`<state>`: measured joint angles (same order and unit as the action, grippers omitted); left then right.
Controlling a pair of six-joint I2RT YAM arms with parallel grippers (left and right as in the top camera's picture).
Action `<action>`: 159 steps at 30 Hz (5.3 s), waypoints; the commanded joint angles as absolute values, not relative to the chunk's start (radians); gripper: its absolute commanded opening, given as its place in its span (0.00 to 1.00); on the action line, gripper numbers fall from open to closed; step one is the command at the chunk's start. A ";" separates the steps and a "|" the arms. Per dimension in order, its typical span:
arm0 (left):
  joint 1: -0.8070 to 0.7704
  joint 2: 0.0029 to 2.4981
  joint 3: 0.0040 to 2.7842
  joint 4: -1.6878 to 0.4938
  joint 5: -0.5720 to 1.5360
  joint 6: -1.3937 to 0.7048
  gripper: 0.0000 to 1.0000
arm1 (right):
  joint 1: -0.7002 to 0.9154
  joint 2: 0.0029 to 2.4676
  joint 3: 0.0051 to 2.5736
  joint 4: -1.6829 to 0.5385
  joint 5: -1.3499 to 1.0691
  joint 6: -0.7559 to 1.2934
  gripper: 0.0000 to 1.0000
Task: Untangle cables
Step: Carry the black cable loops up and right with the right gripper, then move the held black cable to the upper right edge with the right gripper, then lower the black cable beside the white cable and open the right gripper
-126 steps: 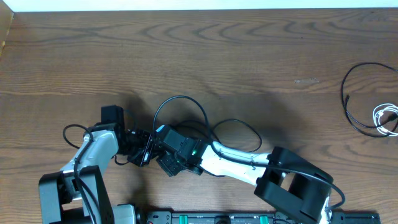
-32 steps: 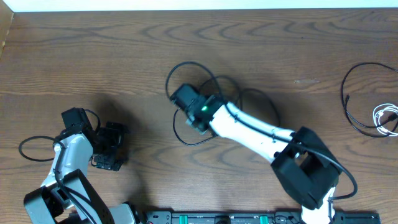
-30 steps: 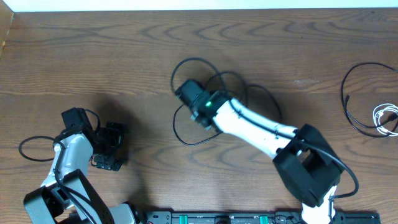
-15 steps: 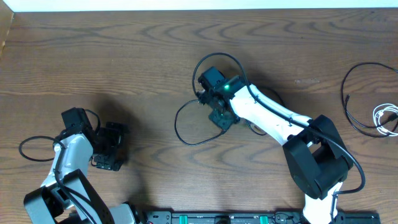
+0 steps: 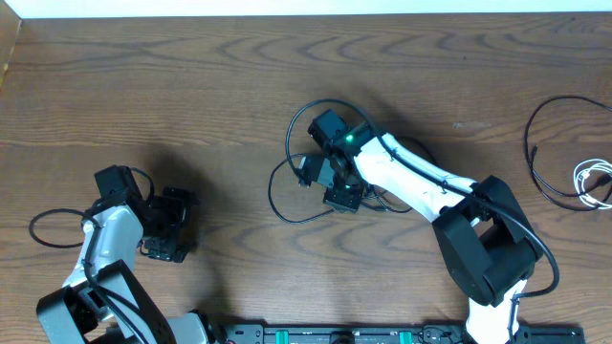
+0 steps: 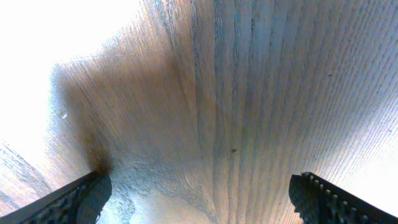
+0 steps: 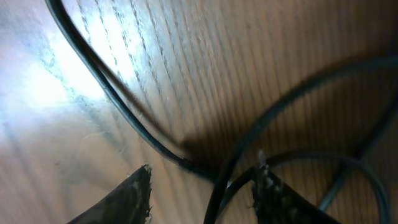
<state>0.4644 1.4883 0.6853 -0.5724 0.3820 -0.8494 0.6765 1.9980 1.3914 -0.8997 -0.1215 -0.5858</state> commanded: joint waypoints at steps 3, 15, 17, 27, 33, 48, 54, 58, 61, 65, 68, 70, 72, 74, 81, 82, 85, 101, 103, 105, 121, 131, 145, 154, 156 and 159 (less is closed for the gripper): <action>0.470 1.501 0.678 -0.570 0.316 -0.839 0.98 | 0.677 1.988 1.316 -0.814 -0.138 -0.661 0.65; 0.470 1.501 0.678 -0.570 0.316 -0.839 0.98 | 0.688 1.988 1.192 -0.714 -0.139 -0.660 0.67; 0.470 1.501 0.678 -0.570 0.316 -0.839 0.98 | 0.688 1.988 1.180 -0.694 -0.138 -0.660 0.66; 0.470 1.501 0.678 -0.570 0.316 -0.839 0.98 | 0.718 1.988 1.179 -0.722 -0.163 -0.596 0.01; 0.470 1.501 0.678 -0.570 0.316 -0.839 0.98 | 0.709 1.980 1.216 -0.727 0.019 -0.516 0.01; 0.470 1.501 0.678 -0.570 0.316 -0.839 0.98 | 0.538 1.839 1.269 -0.546 0.706 -0.299 0.01; 0.470 1.501 0.678 -0.570 0.316 -0.839 0.98 | 0.392 1.839 1.269 -0.511 0.738 -0.260 0.01; 0.470 1.501 0.678 -0.570 0.316 -0.839 0.98 | 0.283 1.839 1.269 -0.507 0.684 -0.143 0.01; 0.470 1.501 0.678 -0.570 0.316 -0.839 0.98 | 0.207 1.839 1.269 -0.508 0.578 -0.103 0.01; 0.470 1.501 0.678 -0.570 0.316 -0.839 0.98 | 0.129 1.839 1.269 -0.509 0.422 -0.102 0.36; 0.470 1.501 0.678 -0.570 0.316 -0.839 0.98 | 0.097 1.839 1.268 -0.511 0.337 -0.102 0.92; 0.470 1.501 0.678 -0.570 0.316 -0.839 0.98 | 0.080 1.839 1.268 -0.513 0.310 -0.101 0.99; 0.470 1.501 0.678 -0.570 0.316 -0.839 0.98 | 0.071 1.839 1.267 -0.513 0.302 -0.101 0.99; 0.470 1.501 0.678 -0.570 0.316 -0.839 0.98 | 0.068 1.839 1.267 -0.516 0.300 -0.101 0.99; 0.470 1.501 0.678 -0.570 0.316 -0.839 0.98 | 0.070 1.839 1.267 -0.516 0.265 -0.101 0.99; 0.470 1.501 0.678 -0.570 0.316 -0.839 0.98 | 0.070 1.839 1.267 -0.515 0.238 -0.101 0.99; 0.470 1.501 0.678 -0.570 0.316 -0.839 0.98 | 0.071 1.839 1.267 -0.498 0.047 -0.101 0.99; 0.470 1.501 0.678 -0.570 0.316 -0.839 0.98 | 0.073 1.839 1.267 -0.494 -0.145 -0.101 0.99; 0.470 1.501 0.678 -0.570 0.316 -0.839 0.98 | 0.073 1.839 1.267 -0.494 -0.145 -0.101 0.99; 0.470 1.501 0.678 -0.570 0.316 -0.839 0.98 | 0.073 1.839 1.267 -0.494 -0.145 -0.101 0.99; 0.470 1.501 0.678 -0.570 0.316 -0.839 0.98 | 0.073 1.839 1.267 -0.494 -0.145 -0.101 0.99; 0.470 1.501 0.678 -0.570 0.316 -0.839 0.98 | 0.073 1.839 1.267 -0.494 -0.145 -0.102 0.99; 0.470 1.501 0.678 -0.570 0.316 -0.839 0.98 | 0.073 1.839 1.267 -0.494 -0.145 -0.102 0.99; 0.470 1.501 0.678 -0.570 0.316 -0.839 0.98 | 0.073 1.839 1.267 -0.494 -0.145 -0.101 0.99; 0.470 1.501 0.678 -0.570 0.316 -0.839 0.98 | 0.073 1.839 1.267 -0.494 -0.145 -0.101 0.99; 0.470 1.501 0.678 -0.570 0.316 -0.839 0.98 | 0.073 1.839 1.267 -0.494 -0.145 -0.101 0.99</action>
<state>0.4644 1.4883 0.6853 -0.5720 0.3790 -0.8494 0.0750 1.8580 1.2518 -0.4961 -0.1356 -0.1127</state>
